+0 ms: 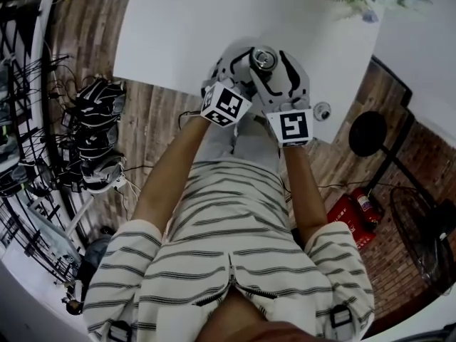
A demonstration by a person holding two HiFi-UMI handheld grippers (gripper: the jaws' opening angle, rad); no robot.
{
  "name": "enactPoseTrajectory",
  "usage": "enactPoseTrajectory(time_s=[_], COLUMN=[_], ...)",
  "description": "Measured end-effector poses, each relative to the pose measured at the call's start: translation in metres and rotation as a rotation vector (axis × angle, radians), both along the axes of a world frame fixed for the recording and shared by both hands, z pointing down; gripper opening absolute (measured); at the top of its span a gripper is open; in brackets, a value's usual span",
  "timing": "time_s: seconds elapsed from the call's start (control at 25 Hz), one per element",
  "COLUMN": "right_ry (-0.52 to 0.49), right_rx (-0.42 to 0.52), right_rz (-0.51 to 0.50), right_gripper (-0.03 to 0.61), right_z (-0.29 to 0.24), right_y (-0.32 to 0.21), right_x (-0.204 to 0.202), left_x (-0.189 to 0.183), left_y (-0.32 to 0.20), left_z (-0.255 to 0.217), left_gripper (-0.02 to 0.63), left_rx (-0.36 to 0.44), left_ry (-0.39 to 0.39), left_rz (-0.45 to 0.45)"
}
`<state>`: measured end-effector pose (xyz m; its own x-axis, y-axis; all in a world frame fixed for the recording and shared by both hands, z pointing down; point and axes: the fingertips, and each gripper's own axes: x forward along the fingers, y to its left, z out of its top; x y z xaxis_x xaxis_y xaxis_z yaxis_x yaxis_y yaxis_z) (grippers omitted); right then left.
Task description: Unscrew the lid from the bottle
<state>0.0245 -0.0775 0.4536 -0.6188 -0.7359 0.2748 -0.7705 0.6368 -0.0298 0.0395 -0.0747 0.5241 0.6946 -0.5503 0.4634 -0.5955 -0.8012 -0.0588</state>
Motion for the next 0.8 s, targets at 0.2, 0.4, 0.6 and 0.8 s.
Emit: enactPoseTrajectory(time_s=[0.2, 0.4, 0.6, 0.8], right_ry=[0.049, 0.088, 0.074, 0.049], right_rx=[-0.047, -0.021, -0.016, 0.026], right_rz=[0.054, 0.020, -0.046, -0.256], right_gripper=[0.252, 0.247, 0.241, 0.239], right_z=[0.0063, 0.0058, 0.0059, 0.0033], right_y=[-0.0029, -0.0021, -0.0016, 0.0022], right_x=[0.0006, -0.0011, 0.0003, -0.0020], left_x=[0.0012, 0.0010, 0.0023, 0.0027], left_y=[-0.0004, -0.0012, -0.0018, -0.0011], left_z=[0.0005, 0.0002, 0.0017, 0.0009], left_gripper=[0.316, 0.316, 0.316, 0.316], left_rx=[-0.001, -0.003, -0.004, -0.001], left_ry=[0.005, 0.004, 0.002, 0.003], left_rz=[-0.004, -0.007, -0.003, 0.002])
